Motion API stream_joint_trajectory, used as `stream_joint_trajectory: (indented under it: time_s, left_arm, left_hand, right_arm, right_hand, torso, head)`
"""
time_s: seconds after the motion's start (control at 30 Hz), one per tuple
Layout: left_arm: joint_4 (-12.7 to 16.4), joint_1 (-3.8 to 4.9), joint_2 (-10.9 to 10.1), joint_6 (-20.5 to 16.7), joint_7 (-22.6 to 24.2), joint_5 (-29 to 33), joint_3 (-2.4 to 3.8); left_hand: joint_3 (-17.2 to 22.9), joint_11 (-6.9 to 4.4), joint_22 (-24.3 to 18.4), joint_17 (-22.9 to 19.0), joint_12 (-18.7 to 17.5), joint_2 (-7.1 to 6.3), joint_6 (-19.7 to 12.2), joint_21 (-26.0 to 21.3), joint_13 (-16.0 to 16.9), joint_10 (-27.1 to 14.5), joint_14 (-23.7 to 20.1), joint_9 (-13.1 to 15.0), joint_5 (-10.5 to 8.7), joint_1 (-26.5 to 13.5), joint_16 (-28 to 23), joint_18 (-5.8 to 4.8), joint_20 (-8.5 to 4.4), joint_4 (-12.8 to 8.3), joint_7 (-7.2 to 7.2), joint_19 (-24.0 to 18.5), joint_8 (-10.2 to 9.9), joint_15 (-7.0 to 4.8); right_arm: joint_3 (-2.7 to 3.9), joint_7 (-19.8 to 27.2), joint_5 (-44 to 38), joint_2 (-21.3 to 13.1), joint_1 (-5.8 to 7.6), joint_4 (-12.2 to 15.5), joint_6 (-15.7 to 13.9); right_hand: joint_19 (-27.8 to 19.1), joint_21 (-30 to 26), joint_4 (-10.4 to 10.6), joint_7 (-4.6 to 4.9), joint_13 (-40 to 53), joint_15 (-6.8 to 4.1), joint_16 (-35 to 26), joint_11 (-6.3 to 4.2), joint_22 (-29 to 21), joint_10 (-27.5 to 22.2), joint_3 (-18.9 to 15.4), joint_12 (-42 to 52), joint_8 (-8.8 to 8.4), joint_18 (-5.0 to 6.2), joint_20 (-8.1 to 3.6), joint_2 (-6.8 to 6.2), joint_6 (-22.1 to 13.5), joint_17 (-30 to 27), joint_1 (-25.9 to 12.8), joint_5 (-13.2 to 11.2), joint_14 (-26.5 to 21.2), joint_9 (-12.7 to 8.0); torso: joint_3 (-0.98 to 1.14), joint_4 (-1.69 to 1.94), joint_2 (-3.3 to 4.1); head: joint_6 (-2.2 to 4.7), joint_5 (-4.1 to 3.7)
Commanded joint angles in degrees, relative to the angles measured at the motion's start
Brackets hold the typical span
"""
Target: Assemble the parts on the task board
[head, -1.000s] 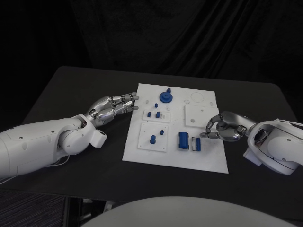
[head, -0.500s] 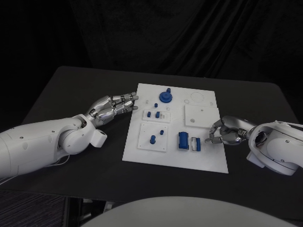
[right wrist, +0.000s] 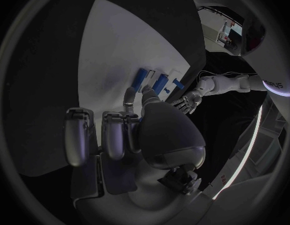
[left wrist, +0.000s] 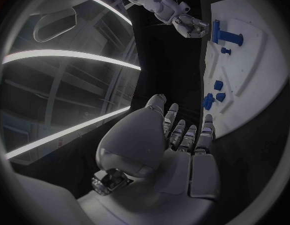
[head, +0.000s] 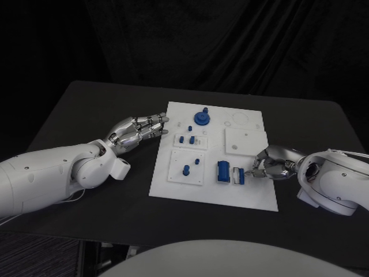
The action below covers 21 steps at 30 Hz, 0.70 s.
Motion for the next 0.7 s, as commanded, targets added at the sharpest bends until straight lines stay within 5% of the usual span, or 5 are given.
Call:
stream_joint_trajectory:
  time_s: [0.03, 0.7]
  left_arm:
    - [0.1, -0.14, 0.0, 0.4, 0.8, 0.1, 0.05]
    - [0.0, -0.21, 0.2, 0.7, 0.6, 0.1, 0.05]
  left_hand:
    - [0.4, 0.31, 0.0, 0.0, 0.2, -0.13, 0.2, -0.1, 0.1, 0.0, -0.1, 0.0, 0.27, 0.3, 0.1, -1.12, -0.05, 0.1, 0.22, 0.3, 0.2, 0.04]
    - [0.5, 0.37, -0.1, 0.0, 0.2, -0.12, 0.1, -0.1, 0.0, -0.1, -0.1, 0.0, 0.22, 0.3, 0.1, -1.14, -0.05, 0.0, 0.28, 0.2, 0.2, -0.02]
  right_arm:
    - [0.01, -3.8, 1.0, 0.1, -0.16, 0.2, 1.6]
    - [0.01, -8.9, 2.1, 1.7, -0.78, 0.0, 3.1]
  right_hand:
    - [3.4, -0.2, 0.8, -0.09, 15.2, -0.08, 0.0, -0.27, 13.4, 6.2, -0.2, 0.0, 0.41, -0.11, 0.02, 0.11, 0.2, 14.2, -1.0, 0.2, 6.0, 0.2]
    - [3.3, -0.5, 1.9, -0.39, 15.2, -0.32, -0.2, -0.5, 13.3, 6.2, -0.4, 0.0, 1.23, -0.04, -0.18, 0.82, 0.8, 13.6, -2.4, 0.2, 5.8, 0.8]
  torso:
    - [0.0, 0.08, -0.01]
    - [-0.05, -0.02, 0.01]
  head:
    - [-0.01, 0.01]
    - [-0.01, -0.04]
